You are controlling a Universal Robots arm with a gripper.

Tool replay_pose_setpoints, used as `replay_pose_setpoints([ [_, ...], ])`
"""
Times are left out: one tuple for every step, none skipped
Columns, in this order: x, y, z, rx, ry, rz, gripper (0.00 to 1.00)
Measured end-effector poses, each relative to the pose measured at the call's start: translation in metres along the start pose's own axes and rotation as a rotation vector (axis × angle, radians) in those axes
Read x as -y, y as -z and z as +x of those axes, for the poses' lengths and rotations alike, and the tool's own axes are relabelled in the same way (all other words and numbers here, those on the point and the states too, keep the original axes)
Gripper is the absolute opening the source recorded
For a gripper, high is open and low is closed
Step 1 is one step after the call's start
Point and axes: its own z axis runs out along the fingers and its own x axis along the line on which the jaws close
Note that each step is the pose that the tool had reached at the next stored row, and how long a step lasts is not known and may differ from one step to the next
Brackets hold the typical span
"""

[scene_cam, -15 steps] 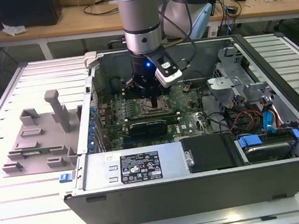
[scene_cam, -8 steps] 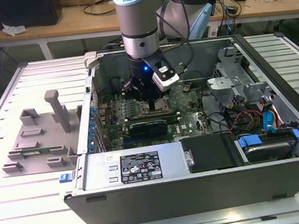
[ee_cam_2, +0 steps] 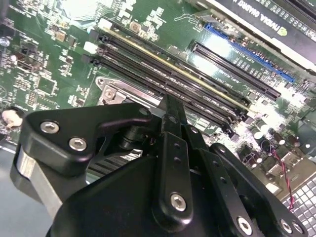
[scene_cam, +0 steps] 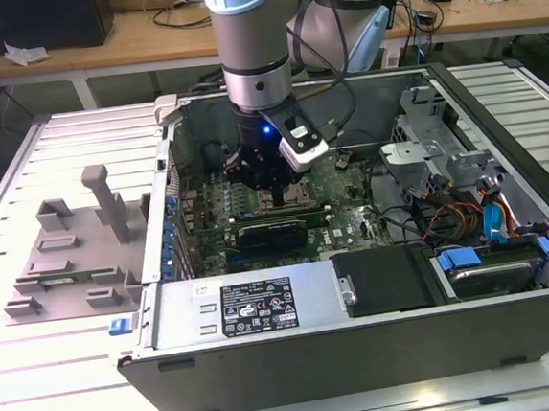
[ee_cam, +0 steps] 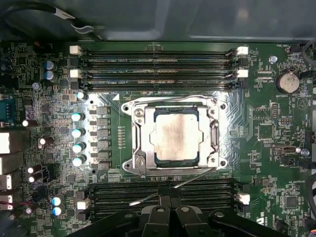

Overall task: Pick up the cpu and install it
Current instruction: 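Install the second cpu locking lever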

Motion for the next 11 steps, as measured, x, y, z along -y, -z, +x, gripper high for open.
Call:
replay_pose_setpoints([
  [0.0000, -0.0002, 0.0000, -0.0028, 0.002, 0.0002, 0.11],
  [0.0000, -0.0002, 0.0001, -0.0027, 0.002, 0.0001, 0.11],
  [0.0000, -0.0002, 0.0000, -0.0027, 0.003, 0.0000, 0.11],
  [0.0000, -0.0002, 0.0000, -0.0027, 0.003, 0.0000, 0.11],
  [0.0000, -0.0002, 0.0000, -0.0027, 0.003, 0.0000, 0.11],
  [0.0000, -0.0004, 0.0009, -0.0025, 0.003, -0.0003, 0.11],
  [0.0000, -0.0006, 0.0026, -0.0025, 0.004, -0.0003, 0.11],
  [0.0000, -0.0005, 0.0040, -0.0026, 0.004, -0.0001, 0.11],
  [0.0000, -0.0006, 0.0048, -0.0026, 0.005, -0.0002, 0.11],
  [0.0000, -0.0007, 0.0056, -0.0026, 0.005, -0.0003, 0.11],
  [0.0000, -0.0007, 0.0072, -0.0026, 0.005, -0.0003, 0.11],
])
